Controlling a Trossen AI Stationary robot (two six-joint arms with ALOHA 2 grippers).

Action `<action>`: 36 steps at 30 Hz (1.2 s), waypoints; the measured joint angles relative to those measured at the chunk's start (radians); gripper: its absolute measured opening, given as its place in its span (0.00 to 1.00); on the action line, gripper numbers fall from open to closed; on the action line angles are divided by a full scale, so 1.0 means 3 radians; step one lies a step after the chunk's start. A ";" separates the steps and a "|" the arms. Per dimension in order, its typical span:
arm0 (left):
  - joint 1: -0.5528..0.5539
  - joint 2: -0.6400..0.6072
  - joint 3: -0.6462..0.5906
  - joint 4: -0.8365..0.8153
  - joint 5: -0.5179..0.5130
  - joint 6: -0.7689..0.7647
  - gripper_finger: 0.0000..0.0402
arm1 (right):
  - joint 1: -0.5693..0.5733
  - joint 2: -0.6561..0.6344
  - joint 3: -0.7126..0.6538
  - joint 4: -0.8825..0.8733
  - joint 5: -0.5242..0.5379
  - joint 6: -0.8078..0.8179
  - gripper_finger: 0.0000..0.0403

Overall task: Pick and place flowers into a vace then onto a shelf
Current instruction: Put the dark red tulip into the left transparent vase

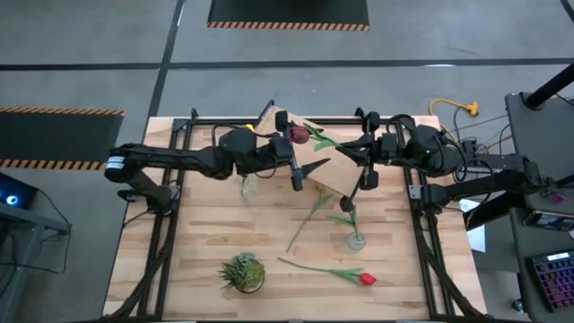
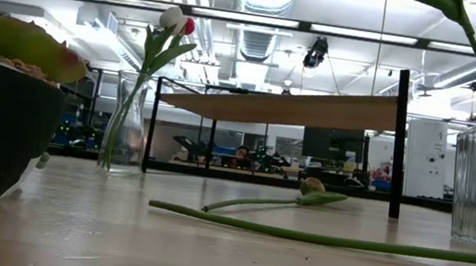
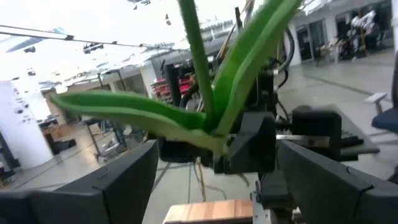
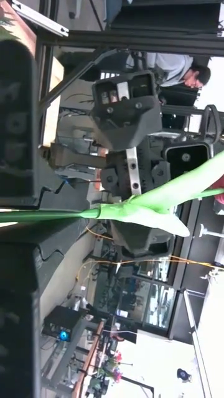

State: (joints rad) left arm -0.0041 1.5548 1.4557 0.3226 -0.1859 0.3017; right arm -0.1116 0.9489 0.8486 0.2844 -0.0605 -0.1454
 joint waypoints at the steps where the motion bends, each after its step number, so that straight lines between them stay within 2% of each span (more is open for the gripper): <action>1: 0.0004 0.0012 0.0002 0.0056 0.0047 -0.0012 0.78 | 0.0000 0.0000 0.0000 -0.0003 0.0000 -0.0025 0.02; 8: 0.0093 0.0039 -0.0008 0.0260 0.0118 -0.0120 0.78 | 0.0000 0.0000 0.0000 -0.0015 0.0001 -0.0050 0.02; 13: 0.0199 0.0040 -0.0010 0.0288 0.0413 -0.0341 0.78 | 0.0000 0.0000 0.0000 -0.0039 0.0002 -0.0050 0.02; 26: 0.0243 0.0040 -0.0012 0.0336 0.0428 -0.0404 0.77 | 0.0000 0.0000 0.0000 -0.0061 0.0003 -0.0039 0.02; 31: 0.0244 0.0040 -0.0012 0.0346 0.0427 -0.0403 0.66 | 0.0000 0.0000 0.0000 -0.0062 0.0004 -0.0039 0.02; 36: 0.0257 0.0040 -0.0012 0.0346 0.0432 -0.0402 0.45 | -0.0001 0.0000 0.0000 -0.0064 0.0006 -0.0037 0.02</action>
State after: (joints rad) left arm 0.0731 1.5669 1.4521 0.4263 -0.0563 0.1810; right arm -0.1120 0.9489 0.8486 0.2653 -0.0585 -0.1566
